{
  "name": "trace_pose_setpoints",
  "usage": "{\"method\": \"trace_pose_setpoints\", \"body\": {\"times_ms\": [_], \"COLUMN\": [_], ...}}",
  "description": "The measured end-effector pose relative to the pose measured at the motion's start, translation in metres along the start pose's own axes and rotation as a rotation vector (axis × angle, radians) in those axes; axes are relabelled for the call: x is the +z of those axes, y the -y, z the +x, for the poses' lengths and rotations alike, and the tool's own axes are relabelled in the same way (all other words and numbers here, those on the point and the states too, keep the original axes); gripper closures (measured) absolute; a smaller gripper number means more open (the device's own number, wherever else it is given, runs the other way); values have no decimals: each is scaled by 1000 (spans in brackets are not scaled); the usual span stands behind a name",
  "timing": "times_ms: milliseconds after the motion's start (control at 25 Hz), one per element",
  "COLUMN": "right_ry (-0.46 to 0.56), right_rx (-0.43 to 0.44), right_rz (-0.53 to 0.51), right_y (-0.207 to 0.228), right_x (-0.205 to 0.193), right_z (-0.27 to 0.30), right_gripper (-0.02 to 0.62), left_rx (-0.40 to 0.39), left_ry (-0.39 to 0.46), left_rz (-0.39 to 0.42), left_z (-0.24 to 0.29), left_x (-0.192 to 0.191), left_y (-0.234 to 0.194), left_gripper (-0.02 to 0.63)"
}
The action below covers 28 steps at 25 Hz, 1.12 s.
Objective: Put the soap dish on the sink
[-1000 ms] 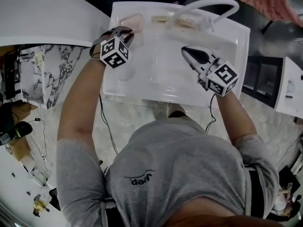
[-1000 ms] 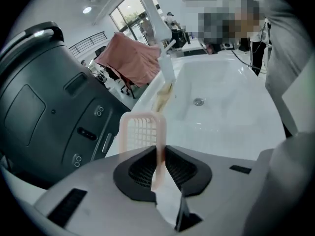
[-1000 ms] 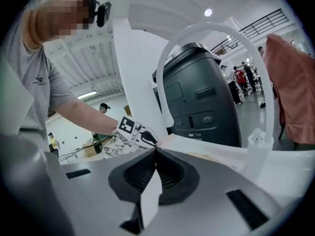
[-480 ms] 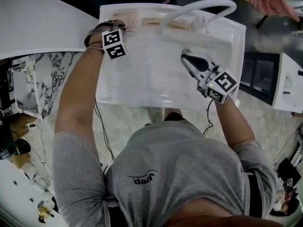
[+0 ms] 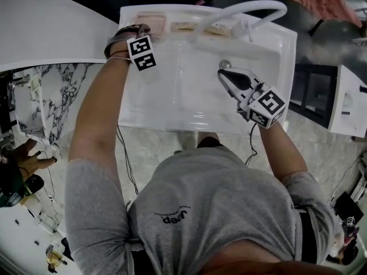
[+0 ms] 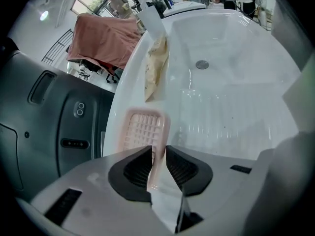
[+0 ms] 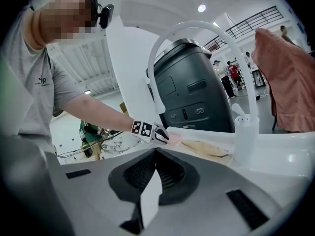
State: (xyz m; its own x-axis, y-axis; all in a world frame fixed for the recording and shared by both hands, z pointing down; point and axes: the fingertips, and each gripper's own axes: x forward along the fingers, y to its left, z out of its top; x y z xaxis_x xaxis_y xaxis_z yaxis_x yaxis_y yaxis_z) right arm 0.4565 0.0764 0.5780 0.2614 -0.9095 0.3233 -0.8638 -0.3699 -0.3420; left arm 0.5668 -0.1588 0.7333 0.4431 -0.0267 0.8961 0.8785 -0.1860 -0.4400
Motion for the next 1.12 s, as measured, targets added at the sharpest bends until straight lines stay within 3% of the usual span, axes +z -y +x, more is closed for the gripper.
{"method": "trace_pose_setpoints", "body": {"times_ms": [200, 400, 600, 800, 1120], "right_ry": [-3, 0, 5, -12, -42], "right_rx": [18, 39, 125, 265, 531], "right_rz": [-2, -17, -64, -132, -268], "right_y": [-7, -15, -39, -84, -209], "right_x": [-1, 5, 29, 57, 87], "right_z": [-1, 2, 25, 58, 118], "right_gripper": [543, 543, 543, 543, 543], "left_rx": [4, 28, 79, 171, 396], "left_ry": [-1, 32, 120, 202, 319], "left_rz": [-61, -156, -349, -552, -886], "left_z": [-6, -26, -85, -164, -321], "left_x": [-8, -11, -32, -69, -145], "left_y": [1, 2, 2, 18, 102], "left_gripper": [442, 425, 427, 470, 523]}}
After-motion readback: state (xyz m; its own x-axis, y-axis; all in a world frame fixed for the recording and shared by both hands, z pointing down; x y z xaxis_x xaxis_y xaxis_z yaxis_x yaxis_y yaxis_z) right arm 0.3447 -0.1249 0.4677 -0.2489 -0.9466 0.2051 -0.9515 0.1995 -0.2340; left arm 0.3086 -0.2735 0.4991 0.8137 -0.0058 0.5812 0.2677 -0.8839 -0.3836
